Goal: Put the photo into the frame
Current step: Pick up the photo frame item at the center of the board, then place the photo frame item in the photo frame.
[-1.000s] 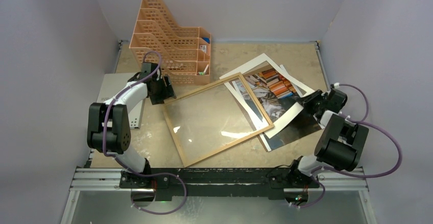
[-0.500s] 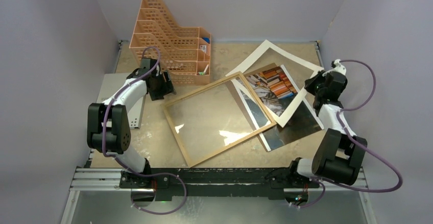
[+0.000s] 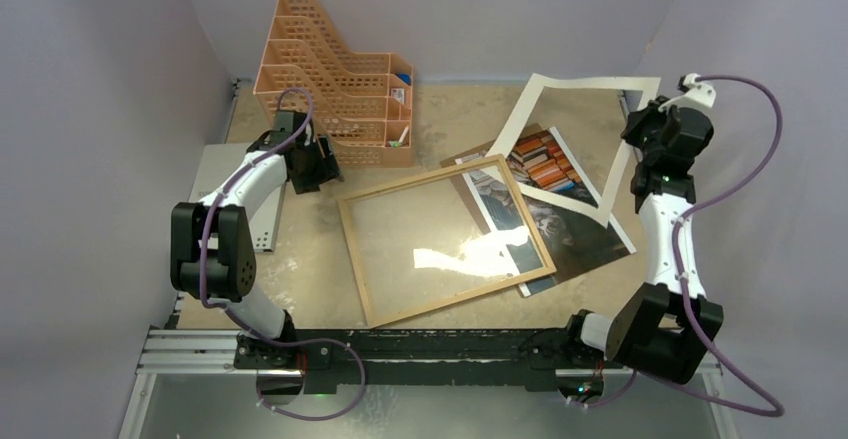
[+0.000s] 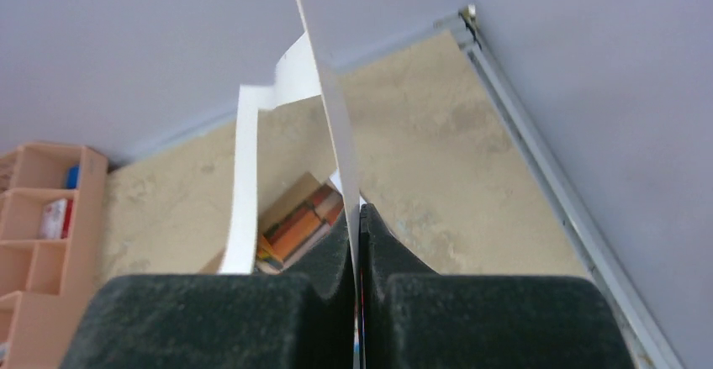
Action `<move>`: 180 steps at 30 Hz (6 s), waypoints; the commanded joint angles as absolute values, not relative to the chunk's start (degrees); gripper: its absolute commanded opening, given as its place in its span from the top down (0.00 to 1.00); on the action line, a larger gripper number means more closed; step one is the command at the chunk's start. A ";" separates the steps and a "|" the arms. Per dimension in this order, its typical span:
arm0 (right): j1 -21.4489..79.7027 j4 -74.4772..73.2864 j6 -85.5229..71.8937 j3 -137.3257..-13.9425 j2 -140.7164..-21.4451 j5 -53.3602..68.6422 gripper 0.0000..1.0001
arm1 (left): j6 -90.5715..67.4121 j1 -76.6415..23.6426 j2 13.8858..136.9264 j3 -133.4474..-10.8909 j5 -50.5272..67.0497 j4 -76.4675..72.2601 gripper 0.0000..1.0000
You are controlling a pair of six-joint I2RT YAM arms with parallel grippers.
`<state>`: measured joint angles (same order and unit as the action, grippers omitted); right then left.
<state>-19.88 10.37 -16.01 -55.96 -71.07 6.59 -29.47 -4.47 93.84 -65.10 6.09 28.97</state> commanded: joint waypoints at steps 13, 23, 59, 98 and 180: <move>-19.78 9.20 -18.16 -76.64 -68.08 4.63 1.00 | -30.34 -4.04 93.97 -64.64 9.10 27.32 0.36; -19.78 10.37 -15.53 -86.40 -73.67 5.34 1.00 | -29.90 -4.04 95.51 -62.06 15.45 24.13 0.37; -3.87 3.67 -46.32 -88.73 -71.70 60.47 1.00 | -29.53 -15.47 101.88 -56.62 5.92 17.25 0.77; 3.34 -26.91 -30.61 -72.37 -84.34 40.97 1.00 | -35.77 -7.17 91.29 -63.00 -15.90 26.89 0.32; 7.12 -15.22 -23.79 -62.99 -97.51 17.00 0.63 | -31.37 -6.86 94.90 -58.16 6.82 15.99 0.30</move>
<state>6.76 -16.23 -23.11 -64.79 -96.16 13.61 -33.21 -7.14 96.64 -58.94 3.68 19.79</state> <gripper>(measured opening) 0.381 0.694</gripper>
